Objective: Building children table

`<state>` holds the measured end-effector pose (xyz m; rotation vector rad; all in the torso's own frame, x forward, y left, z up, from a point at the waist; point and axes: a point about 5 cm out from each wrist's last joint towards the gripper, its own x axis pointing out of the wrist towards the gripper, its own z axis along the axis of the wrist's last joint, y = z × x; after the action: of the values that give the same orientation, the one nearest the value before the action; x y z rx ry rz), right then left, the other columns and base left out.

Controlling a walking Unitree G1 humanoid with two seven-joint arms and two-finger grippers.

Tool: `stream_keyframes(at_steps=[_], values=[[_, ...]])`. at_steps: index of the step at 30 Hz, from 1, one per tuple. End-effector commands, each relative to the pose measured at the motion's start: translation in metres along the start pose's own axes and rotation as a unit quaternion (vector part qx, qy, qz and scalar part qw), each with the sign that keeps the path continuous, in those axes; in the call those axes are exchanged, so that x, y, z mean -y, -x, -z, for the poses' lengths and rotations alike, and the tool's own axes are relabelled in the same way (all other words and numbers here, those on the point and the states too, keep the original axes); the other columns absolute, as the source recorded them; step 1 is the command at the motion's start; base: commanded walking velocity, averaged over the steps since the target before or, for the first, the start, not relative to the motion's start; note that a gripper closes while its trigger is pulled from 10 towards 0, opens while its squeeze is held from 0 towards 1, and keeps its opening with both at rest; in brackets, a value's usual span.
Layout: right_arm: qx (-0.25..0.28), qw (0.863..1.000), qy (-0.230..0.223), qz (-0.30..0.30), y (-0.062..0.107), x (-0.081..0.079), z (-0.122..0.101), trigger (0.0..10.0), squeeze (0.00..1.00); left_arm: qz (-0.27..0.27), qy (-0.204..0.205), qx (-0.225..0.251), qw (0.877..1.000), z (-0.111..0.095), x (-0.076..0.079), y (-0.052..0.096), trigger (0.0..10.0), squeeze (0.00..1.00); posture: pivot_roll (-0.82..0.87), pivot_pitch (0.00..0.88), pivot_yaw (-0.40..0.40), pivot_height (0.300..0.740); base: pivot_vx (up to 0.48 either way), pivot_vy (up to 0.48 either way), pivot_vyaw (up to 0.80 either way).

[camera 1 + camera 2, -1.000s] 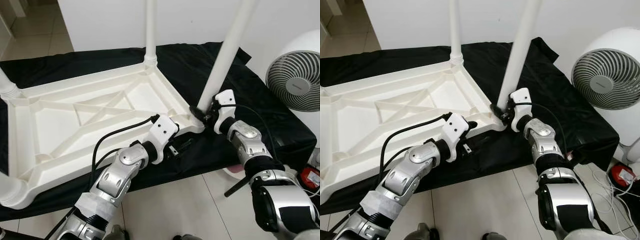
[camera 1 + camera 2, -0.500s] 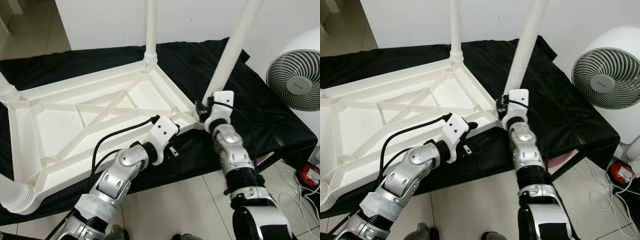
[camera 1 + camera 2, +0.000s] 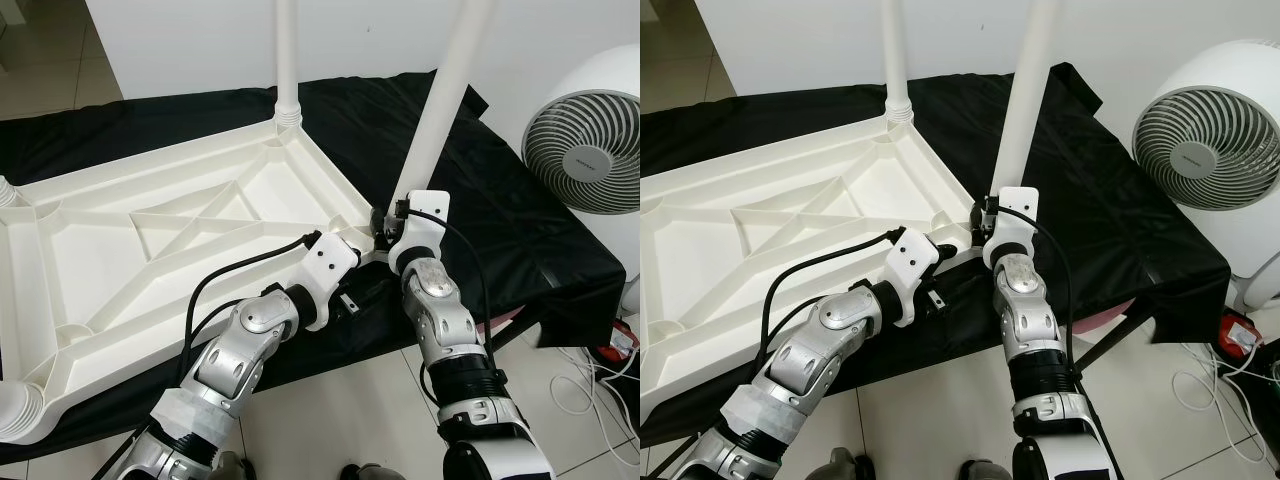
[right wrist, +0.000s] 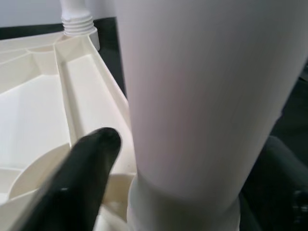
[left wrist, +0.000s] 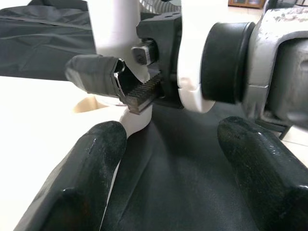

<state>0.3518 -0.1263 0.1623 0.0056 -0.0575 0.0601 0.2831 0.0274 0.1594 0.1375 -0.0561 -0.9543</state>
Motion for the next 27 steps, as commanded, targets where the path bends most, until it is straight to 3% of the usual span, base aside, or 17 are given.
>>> stream_keyframes(at_steps=[1, 4, 5, 9, 10, 15, 17, 18, 20, 21, 25, 26, 27], values=[[0.006, 1.000, 0.001, 0.008, 0.001, 0.008, -0.005, 10.0, 1.00, 0.010, 0.000, -0.008, 1.000, 0.003, 0.005, 0.000, 10.0, 0.00, -0.08, 0.102, -0.023, 0.740, 0.000, 0.000, 0.00], [0.010, 1.000, 0.007, 0.018, 0.003, 0.015, -0.008, 10.0, 1.00, 0.011, 0.001, -0.008, 1.000, 0.003, 0.005, -0.001, 10.0, 0.00, -0.08, 0.099, -0.021, 0.740, 0.000, 0.000, 0.00], [0.014, 1.000, 0.013, 0.017, 0.005, 0.019, -0.009, 10.0, 0.54, 0.012, 0.001, -0.008, 1.000, 0.003, 0.005, 0.000, 10.0, 0.00, -0.08, 0.099, -0.021, 0.740, 0.000, 0.000, 0.00], [0.016, 1.000, 0.017, 0.015, 0.007, 0.022, -0.010, 10.0, 0.54, 0.012, 0.000, -0.008, 1.000, 0.003, 0.005, 0.000, 10.0, 0.00, -0.08, 0.098, -0.021, 0.740, 0.000, 0.000, 0.00], [0.034, 0.999, 0.017, 0.000, 0.015, 0.022, -0.011, 10.0, 0.00, 0.012, 0.000, -0.009, 1.000, 0.004, 0.004, 0.001, 10.0, 0.00, -0.08, 0.099, -0.019, 0.740, 0.000, 0.000, 0.00], [0.057, 0.998, 0.013, -0.039, 0.023, 0.017, -0.014, 10.0, 0.00, 0.012, 0.000, -0.011, 1.000, 0.004, 0.004, 0.002, 10.0, 0.00, -0.08, 0.097, -0.017, 0.740, 0.000, 0.000, 0.00], [0.058, 0.992, 0.018, -0.106, 0.024, 0.015, -0.014, 10.0, 0.00, 0.018, 0.000, -0.010, 1.000, 0.004, 0.005, 0.001, 10.0, 0.00, -0.09, 0.096, -0.012, 0.740, 0.000, 0.000, 0.00], [0.058, 0.992, 0.018, -0.106, 0.024, 0.015, -0.014, 10.0, 0.00, 0.018, 0.000, -0.010, 1.000, 0.004, 0.005, 0.001, 10.0, 0.00, -0.09, 0.096, -0.012, 0.740, 0.000, 0.000, 0.00], [0.041, 0.987, 0.029, -0.152, 0.021, 0.019, -0.012, 10.0, 0.00, 0.022, 0.000, -0.010, 1.000, 0.003, 0.006, 0.000, 10.0, 0.00, -0.09, 0.096, -0.012, 0.740, 0.000, 0.000, 0.00], [0.034, 0.982, 0.065, -0.173, 0.016, 0.027, -0.012, 10.0, 0.00, 0.023, 0.000, -0.010, 1.000, 0.003, 0.006, 0.000, 10.0, 0.00, -0.09, 0.090, -0.007, 0.740, 0.000, 0.000, 0.00], [0.036, 0.981, 0.072, -0.179, 0.014, 0.034, -0.017, 10.0, 0.00, 0.021, -0.003, -0.012, 1.000, 0.004, 0.005, 0.001, 10.0, 0.00, -0.08, 0.083, -0.018, 0.740, 0.000, 0.000, 0.00], [0.035, 0.980, 0.067, -0.183, 0.015, 0.034, -0.018, 8.7, 0.00, 0.019, -0.004, -0.012, 1.000, 0.004, 0.004, 0.001, 10.0, 0.00, -0.08, 0.083, -0.018, 0.740, 0.000, 0.000, 0.00], [0.038, 0.979, 0.058, -0.192, 0.019, 0.033, -0.019, 8.7, 0.00, 0.016, -0.003, -0.012, 1.000, 0.004, 0.004, 0.002, 10.0, 0.00, -0.08, 0.083, -0.018, 0.740, 0.000, 0.000, 0.00]])
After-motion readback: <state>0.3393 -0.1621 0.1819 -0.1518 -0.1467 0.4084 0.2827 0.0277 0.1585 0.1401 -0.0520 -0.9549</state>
